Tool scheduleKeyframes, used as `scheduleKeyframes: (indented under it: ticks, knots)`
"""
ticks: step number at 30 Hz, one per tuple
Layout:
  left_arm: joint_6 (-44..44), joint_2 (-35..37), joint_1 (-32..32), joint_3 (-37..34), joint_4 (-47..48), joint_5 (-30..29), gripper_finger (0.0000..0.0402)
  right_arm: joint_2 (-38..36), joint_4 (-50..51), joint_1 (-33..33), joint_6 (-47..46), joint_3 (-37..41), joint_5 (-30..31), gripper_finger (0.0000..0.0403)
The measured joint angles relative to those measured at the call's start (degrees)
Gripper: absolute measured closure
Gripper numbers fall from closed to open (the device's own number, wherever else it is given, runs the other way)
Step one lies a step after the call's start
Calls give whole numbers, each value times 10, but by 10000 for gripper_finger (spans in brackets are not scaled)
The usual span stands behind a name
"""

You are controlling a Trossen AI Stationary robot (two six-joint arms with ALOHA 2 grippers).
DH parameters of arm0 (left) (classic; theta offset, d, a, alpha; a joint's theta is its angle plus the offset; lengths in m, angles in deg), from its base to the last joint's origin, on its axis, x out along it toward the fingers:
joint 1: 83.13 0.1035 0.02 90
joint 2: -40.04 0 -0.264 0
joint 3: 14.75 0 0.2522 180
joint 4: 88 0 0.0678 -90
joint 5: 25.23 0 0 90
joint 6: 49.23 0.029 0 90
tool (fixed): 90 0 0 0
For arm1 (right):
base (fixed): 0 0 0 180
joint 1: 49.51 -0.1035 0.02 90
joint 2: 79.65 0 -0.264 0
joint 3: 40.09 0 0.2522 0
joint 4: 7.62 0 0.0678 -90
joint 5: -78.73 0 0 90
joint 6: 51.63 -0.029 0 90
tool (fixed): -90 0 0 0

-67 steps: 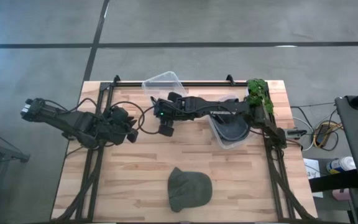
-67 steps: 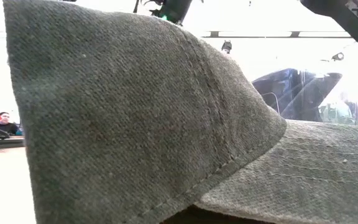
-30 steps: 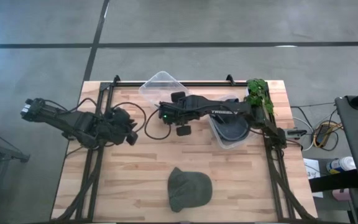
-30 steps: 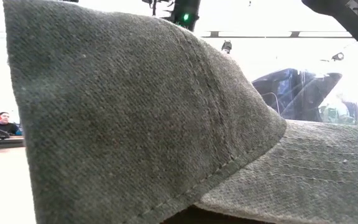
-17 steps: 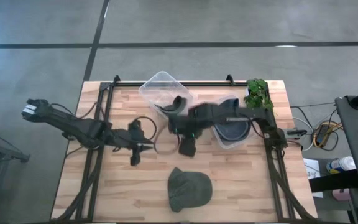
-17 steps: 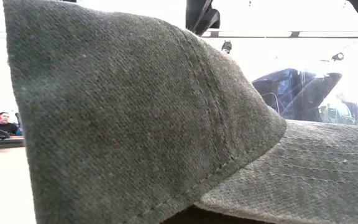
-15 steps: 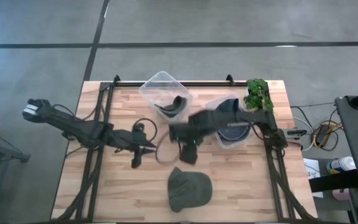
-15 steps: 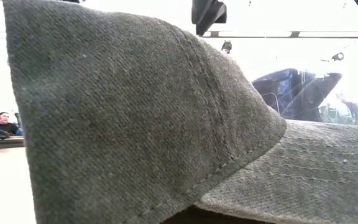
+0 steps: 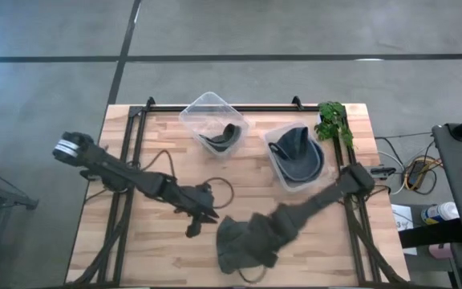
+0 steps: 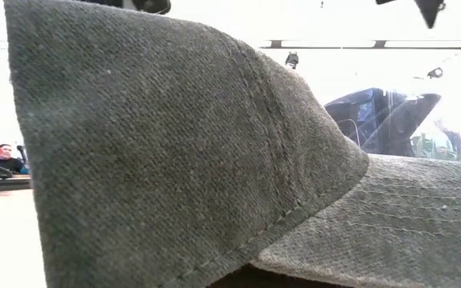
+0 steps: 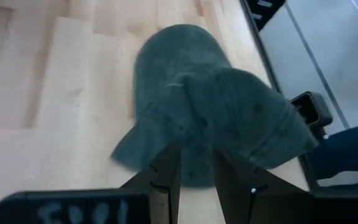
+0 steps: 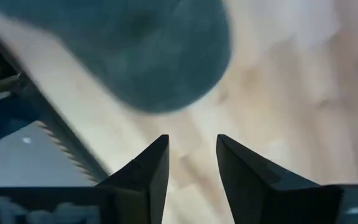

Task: Pick & Place hat
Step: Put the green cap into the left transparent bin

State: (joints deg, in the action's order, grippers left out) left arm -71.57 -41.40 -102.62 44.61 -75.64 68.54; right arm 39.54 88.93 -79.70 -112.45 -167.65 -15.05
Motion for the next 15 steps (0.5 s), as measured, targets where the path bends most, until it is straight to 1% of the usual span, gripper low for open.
scheduleKeyframes:
  ticks: [3,5,8,12,13,15]
  knots:
    - [0,-36,-5,37,5,3,319,-43,-96,-44,-91,80,-5,288]
    - [0,-54,-5,56,13,7,319,-83,-181,-72,-163,147,13,298]
    - [1,-71,-5,74,19,15,319,-144,-293,-112,-288,256,80,313]
    - [9,-84,-4,80,29,29,319,-212,-423,-146,-443,399,184,325]
    - [11,-88,-4,80,29,36,319,-224,-458,-152,-470,431,205,325]
    - [11,-94,-4,80,29,50,319,-239,-536,-157,-504,494,228,322]
